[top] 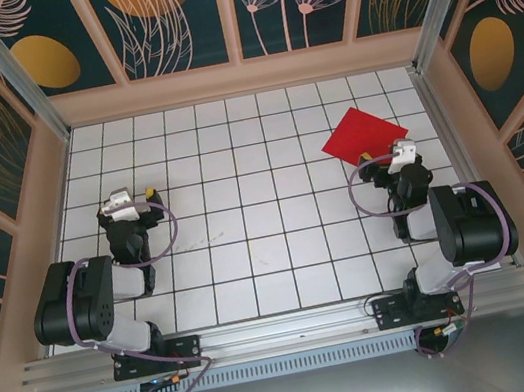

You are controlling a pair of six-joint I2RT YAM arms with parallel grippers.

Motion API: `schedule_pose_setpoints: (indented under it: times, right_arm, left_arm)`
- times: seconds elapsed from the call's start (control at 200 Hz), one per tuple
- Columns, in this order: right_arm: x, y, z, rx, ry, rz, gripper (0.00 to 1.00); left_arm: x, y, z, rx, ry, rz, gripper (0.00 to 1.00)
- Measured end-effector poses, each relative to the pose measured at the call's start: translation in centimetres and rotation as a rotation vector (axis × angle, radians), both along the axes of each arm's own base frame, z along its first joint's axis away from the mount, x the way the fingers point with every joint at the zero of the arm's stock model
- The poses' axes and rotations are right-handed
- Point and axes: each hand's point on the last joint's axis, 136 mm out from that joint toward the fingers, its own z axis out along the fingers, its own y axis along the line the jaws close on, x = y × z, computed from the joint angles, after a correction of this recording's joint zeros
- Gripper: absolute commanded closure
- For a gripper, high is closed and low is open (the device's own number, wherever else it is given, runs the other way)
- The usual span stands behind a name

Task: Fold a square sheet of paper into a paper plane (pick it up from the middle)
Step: Move the square sheet of paper to the center of the table.

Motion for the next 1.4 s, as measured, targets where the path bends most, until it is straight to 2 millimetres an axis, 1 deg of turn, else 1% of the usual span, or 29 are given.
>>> schedule_pose_setpoints:
  times: [0.335,0.445,0.49,0.535,0.605,0.656,0.756,0.816,0.881,0.946,1.046,1.136,1.201,1.256,1.341,1.376,1.401]
  right_arm:
    - [0.0,0.6,0.3,-0.003,-0.007,0.030,0.01]
    - [-0.1,1.1,1.4,0.004,-0.006,0.050,0.01]
    - [0.4,1.2,2.2,0.015,0.005,0.050,0.01]
    - [1.0,1.2,3.4,0.032,0.002,0.050,0.01]
    - [1.4,1.2,5.2,0.058,-0.007,0.044,0.01]
    - [1.1,1.2,6.2,0.081,-0.005,0.037,0.01]
    - [0.3,1.1,7.1,0.143,0.031,0.016,0.01]
    - [0.1,0.9,7.3,0.196,0.068,-0.011,0.01]
    - [0.0,0.7,7.4,0.263,0.122,-0.042,0.01]
    - [0.1,0.8,7.2,0.316,0.180,-0.059,0.01]
    - [0.0,2.1,6.5,0.390,0.265,-0.008,0.02]
    - [-0.7,3.7,5.2,0.456,0.350,0.058,0.04]
    - [-1.4,4.9,4.4,0.492,0.401,0.101,0.07]
    - [-1.7,5.7,4.0,0.522,0.433,0.132,0.09]
    - [-2.2,6.8,3.2,0.548,0.482,0.172,0.10]
    - [-2.4,7.1,2.7,0.555,0.502,0.180,0.12]
    - [-2.5,7.3,2.4,0.560,0.517,0.188,0.16]
  left_arm:
    - [0.0,0.0,0.0,0.000,0.000,0.000,0.01]
    - [-0.5,-0.5,0.1,0.011,-0.003,-0.038,0.01]
    - [-1.0,-0.7,0.3,0.015,-0.011,-0.051,0.01]
    - [-1.4,-0.9,0.7,0.015,-0.022,-0.061,0.01]
    - [-1.8,-1.0,2.2,0.014,-0.050,-0.068,0.01]
    - [-2.1,-1.1,3.8,0.013,-0.085,-0.074,0.01]
    - [-3.0,-1.0,7.1,-0.014,-0.161,-0.070,0.01]
    - [-3.6,-0.7,8.5,-0.043,-0.186,-0.053,0.01]
    - [-4.2,-0.5,9.9,-0.079,-0.204,-0.041,0.01]
    - [-4.8,-0.1,11.3,-0.155,-0.214,-0.021,0.01]
    - [-6.1,0.9,13.2,-0.314,-0.228,0.041,0.01]
    - [-8.2,1.2,14.8,-0.442,-0.265,0.058,0.01]
    - [-9.5,0.8,15.5,-0.489,-0.280,0.026,0.01]
    - [-10.1,0.1,15.6,-0.522,-0.270,-0.015,0.01]
    - [-10.2,-1.3,15.1,-0.562,-0.205,-0.078,0.01]
    - [-10.1,-1.8,14.6,-0.576,-0.165,-0.099,0.01]
    - [-10.0,-2.2,14.3,-0.585,-0.132,-0.111,0.01]
